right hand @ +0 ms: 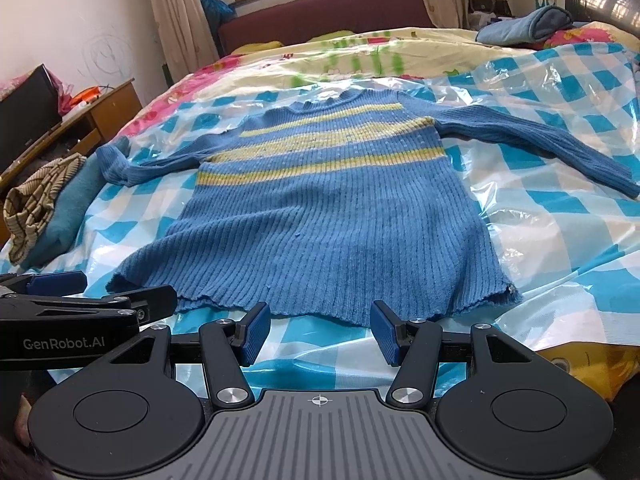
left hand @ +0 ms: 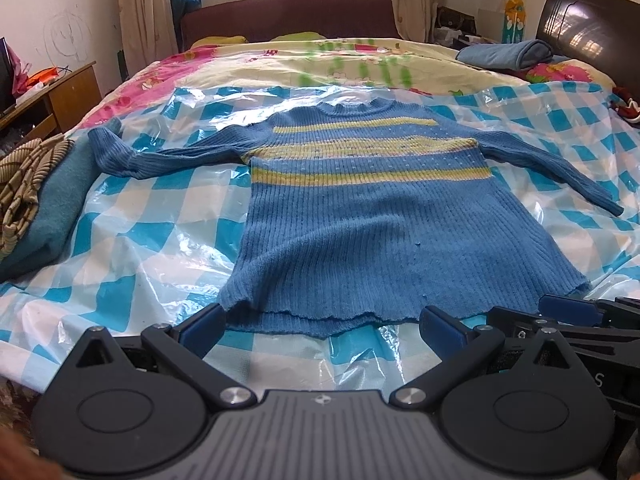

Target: Fold small clothes

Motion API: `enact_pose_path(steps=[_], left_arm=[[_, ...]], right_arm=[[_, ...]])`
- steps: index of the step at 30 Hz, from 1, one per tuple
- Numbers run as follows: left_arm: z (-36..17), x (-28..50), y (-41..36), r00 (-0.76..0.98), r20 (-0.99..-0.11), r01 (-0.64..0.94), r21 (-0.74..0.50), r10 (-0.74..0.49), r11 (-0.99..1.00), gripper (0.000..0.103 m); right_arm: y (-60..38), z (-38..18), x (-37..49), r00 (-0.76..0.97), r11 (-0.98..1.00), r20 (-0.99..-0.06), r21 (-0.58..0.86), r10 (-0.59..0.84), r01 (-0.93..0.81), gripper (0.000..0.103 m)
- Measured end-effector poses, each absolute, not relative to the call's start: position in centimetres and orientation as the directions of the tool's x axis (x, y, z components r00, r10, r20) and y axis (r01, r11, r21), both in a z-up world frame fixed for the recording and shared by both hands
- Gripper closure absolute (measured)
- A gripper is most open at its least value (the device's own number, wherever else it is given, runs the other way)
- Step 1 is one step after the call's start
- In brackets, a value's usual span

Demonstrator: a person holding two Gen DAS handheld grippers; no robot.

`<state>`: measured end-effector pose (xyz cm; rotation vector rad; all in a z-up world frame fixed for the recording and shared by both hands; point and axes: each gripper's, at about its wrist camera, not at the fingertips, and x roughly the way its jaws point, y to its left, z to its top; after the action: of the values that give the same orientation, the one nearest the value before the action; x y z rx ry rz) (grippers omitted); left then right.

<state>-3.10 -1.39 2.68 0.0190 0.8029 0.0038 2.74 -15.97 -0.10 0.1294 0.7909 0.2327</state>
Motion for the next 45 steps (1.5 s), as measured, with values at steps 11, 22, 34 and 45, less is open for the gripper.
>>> enact_pose_path(steps=[11,22,34,45], left_arm=[[4.2,-4.2,-1.8,0.728,-0.686,0.007,0.029,0.015,1.000,0.000],[4.0,-2.1,-1.9,0.712,-0.701,0.006,0.036,0.021,0.999,0.000],[4.0,4.4,-3.3,0.693,-0.721,0.044,0.038,-0.003,0.998,0.000],[3.2,11.2,-6.9,0.703,-0.707,0.124,0.025,-0.070,0.992,0.000]], right_arm=[[-15.7,1.5,1.4,0.709,0.974,-0.668,0.163,0.225,-0.156,0.048],[-15.4,1.6,3.4,0.707,0.980,-0.678,0.129,0.200,-0.153,0.046],[-17.9,1.8,8.9,0.709,0.971,-0.666,0.208,0.231,-0.120,0.040],[-25.4,1.9,15.8,0.758,0.954,-0.634,0.293,0.151,0.055,0.040]])
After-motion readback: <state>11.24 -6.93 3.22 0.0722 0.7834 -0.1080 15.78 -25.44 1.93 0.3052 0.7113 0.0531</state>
